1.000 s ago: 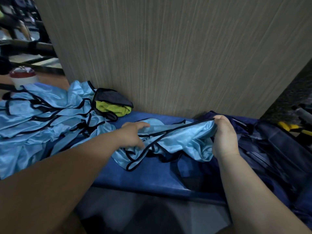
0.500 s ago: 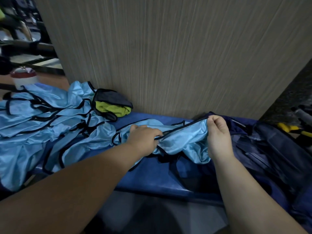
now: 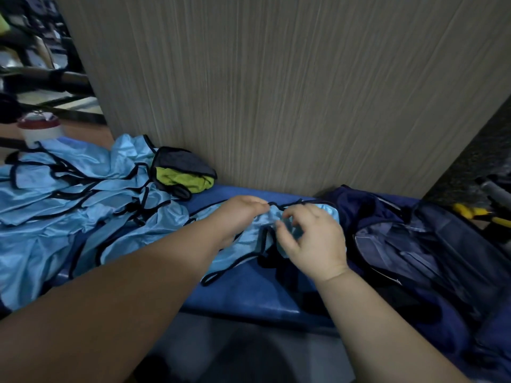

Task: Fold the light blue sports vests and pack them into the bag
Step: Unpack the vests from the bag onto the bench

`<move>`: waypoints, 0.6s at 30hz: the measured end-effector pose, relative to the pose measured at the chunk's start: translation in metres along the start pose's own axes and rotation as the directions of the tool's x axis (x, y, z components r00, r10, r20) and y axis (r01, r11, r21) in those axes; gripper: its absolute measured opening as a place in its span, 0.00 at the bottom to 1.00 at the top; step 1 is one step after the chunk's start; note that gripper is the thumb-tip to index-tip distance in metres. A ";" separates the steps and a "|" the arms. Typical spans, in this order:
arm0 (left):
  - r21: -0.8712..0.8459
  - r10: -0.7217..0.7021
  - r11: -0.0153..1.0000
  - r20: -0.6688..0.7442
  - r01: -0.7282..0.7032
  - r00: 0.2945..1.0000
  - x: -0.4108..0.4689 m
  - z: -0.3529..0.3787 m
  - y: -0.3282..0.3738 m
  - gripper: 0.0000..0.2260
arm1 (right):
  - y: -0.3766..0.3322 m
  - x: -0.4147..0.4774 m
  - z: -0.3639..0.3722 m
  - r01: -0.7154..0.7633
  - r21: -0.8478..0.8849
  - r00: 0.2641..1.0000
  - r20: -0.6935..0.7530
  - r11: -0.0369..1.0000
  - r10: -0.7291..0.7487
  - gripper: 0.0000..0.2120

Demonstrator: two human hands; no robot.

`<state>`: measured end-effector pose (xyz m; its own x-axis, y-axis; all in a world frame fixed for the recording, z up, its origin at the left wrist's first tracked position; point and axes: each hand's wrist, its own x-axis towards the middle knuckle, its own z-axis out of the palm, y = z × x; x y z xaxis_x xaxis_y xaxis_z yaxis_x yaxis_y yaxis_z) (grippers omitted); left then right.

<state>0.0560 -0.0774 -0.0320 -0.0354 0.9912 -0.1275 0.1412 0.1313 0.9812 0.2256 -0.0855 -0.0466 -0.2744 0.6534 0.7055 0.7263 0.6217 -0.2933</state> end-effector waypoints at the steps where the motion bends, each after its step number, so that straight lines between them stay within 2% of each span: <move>1: -0.039 -0.003 0.999 0.034 0.005 0.999 -0.002 0.002 0.002 0.07 | 0.000 -0.002 0.002 -0.046 0.012 0.995 0.089 0.999 0.045 0.19; 3: -0.065 -0.002 0.998 0.077 0.007 0.997 -0.005 0.003 0.004 0.09 | 0.001 -0.003 0.003 -0.186 0.033 0.951 0.259 0.982 0.171 0.29; 5: -0.070 0.003 0.998 0.102 0.004 0.995 -0.006 0.002 0.005 0.10 | 0.002 -0.005 0.004 -0.293 0.062 0.912 0.317 0.954 0.260 0.31; 8: -0.089 0.007 0.996 0.086 0.001 0.996 -0.005 -0.001 0.004 0.10 | 0.005 -0.006 0.007 -0.355 0.098 0.906 0.283 0.930 0.316 0.18; 10: -0.048 0.016 0.999 0.031 -0.015 0.999 -0.003 -0.004 0.003 0.09 | 0.009 -0.005 0.009 -0.432 0.184 0.887 0.265 0.883 0.378 0.14; 14: 0.092 0.062 0.994 -0.071 -0.056 0.996 0.001 -0.013 0.001 0.10 | 0.015 -0.003 0.008 -0.490 0.444 0.871 0.233 0.750 0.432 0.17; 18: 0.214 0.127 0.971 -0.090 -0.105 0.988 0.003 -0.023 0.000 0.10 | 0.023 0.002 0.003 -0.548 0.539 0.823 0.210 0.639 0.528 0.18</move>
<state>0.0328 -0.0745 -0.0289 -0.1064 0.9943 0.0114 0.3526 0.0270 0.9354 0.2398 -0.0687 -0.0539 0.0256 0.9567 0.2900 0.2752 0.2721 -0.9221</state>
